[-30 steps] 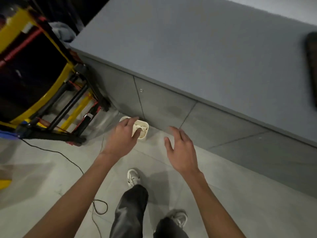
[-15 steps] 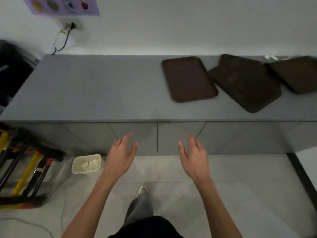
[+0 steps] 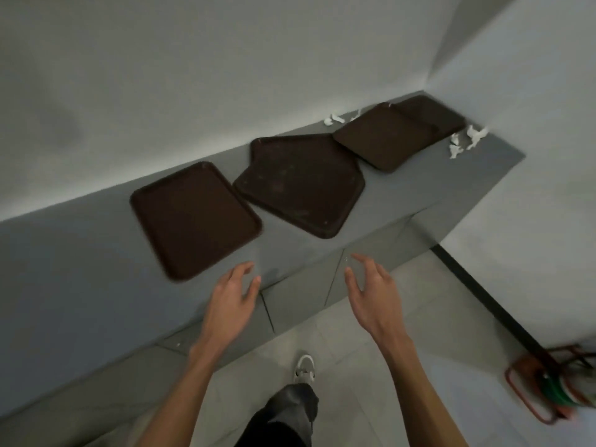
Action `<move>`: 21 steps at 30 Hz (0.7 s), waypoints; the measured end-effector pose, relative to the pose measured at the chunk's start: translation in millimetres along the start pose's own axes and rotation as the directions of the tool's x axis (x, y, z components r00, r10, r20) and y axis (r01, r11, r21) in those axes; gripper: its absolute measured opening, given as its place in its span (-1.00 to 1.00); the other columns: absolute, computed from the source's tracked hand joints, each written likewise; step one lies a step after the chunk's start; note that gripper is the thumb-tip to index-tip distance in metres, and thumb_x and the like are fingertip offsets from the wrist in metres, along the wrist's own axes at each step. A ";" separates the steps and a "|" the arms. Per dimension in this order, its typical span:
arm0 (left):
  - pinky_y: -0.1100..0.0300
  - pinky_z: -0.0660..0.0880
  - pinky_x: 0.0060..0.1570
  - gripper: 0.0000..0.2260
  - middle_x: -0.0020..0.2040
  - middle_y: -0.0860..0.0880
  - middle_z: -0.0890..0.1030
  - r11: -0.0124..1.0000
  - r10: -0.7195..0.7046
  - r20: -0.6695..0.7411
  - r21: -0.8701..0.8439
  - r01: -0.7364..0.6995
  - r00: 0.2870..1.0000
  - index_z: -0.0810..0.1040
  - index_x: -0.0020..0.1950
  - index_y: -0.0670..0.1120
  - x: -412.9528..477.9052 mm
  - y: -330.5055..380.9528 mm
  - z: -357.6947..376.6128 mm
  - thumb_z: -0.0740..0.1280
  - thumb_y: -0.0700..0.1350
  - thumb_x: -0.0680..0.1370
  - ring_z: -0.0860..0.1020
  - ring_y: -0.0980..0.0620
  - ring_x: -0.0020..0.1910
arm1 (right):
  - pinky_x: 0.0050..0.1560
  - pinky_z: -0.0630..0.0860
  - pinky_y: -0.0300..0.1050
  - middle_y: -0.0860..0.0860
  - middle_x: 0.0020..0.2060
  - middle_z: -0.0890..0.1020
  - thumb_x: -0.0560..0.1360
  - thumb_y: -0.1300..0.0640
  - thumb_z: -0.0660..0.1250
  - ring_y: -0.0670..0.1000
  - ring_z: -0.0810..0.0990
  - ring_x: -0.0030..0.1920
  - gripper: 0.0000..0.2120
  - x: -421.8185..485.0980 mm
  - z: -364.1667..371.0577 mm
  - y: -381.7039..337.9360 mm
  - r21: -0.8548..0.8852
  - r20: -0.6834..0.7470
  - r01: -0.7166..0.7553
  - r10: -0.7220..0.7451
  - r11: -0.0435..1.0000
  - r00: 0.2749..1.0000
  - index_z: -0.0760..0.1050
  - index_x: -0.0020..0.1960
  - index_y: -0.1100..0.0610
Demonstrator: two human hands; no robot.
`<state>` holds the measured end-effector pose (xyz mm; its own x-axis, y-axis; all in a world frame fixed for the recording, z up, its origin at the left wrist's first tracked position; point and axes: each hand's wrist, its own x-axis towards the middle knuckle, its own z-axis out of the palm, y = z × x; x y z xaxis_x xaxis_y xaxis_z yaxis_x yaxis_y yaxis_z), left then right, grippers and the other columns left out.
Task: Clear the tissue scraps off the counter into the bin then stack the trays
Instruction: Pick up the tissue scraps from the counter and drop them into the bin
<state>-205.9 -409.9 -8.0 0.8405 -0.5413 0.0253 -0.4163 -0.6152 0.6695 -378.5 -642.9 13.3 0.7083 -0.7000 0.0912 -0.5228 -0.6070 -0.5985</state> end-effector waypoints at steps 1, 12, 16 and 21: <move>0.03 0.46 0.39 -0.66 0.35 0.01 0.60 1.000 0.009 0.018 -0.004 -0.009 1.000 0.51 0.42 -0.01 24.4 13.0 12.3 0.26 0.08 0.68 0.54 -0.01 0.35 | 0.34 0.55 0.09 0.05 0.36 0.61 0.71 -0.17 0.18 0.12 0.58 0.34 -0.59 18.8 -9.1 8.6 -0.009 -0.007 -0.022 0.022 1.000 1.000 0.45 0.46 -0.01; 0.07 0.54 0.25 -0.71 0.22 0.05 0.66 0.973 0.227 0.207 0.001 -0.233 0.951 0.53 0.39 0.05 230.5 158.8 142.2 0.32 0.01 0.66 0.61 0.03 0.22 | 0.28 0.56 0.03 0.00 0.35 0.61 0.70 -0.10 0.22 0.10 0.61 0.27 -0.66 179.5 -75.3 117.8 0.037 -0.108 -0.254 0.257 0.966 0.961 0.45 0.44 -0.06; 0.06 0.55 0.23 -0.72 0.22 0.05 0.65 0.954 0.289 0.264 -0.003 -0.299 0.920 0.54 0.36 0.03 289.1 202.4 194.3 0.34 -0.01 0.65 0.61 0.04 0.20 | 0.27 0.56 0.01 -0.01 0.37 0.59 0.70 -0.11 0.22 0.09 0.64 0.20 -0.66 231.6 -88.6 170.0 0.025 -0.096 -0.296 0.297 0.955 0.950 0.46 0.43 -0.06; 0.06 0.53 0.24 -0.73 0.23 0.01 0.66 0.932 0.353 0.294 -0.025 -0.362 0.888 0.57 0.34 -0.01 370.3 265.8 277.4 0.36 -0.08 0.64 0.62 0.01 0.21 | 0.21 0.59 0.01 0.02 0.32 0.62 0.69 -0.07 0.26 0.08 0.65 0.15 -0.69 324.2 -108.7 250.2 0.027 -0.080 -0.313 0.314 0.950 0.946 0.49 0.40 -0.04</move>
<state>-101.5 -932.9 -26.7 0.4970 -0.8668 0.0404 -0.6836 -0.3624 0.6335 -331.2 -1062.5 -20.4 0.4684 -0.8827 -0.0380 -0.7048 -0.3473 -0.6186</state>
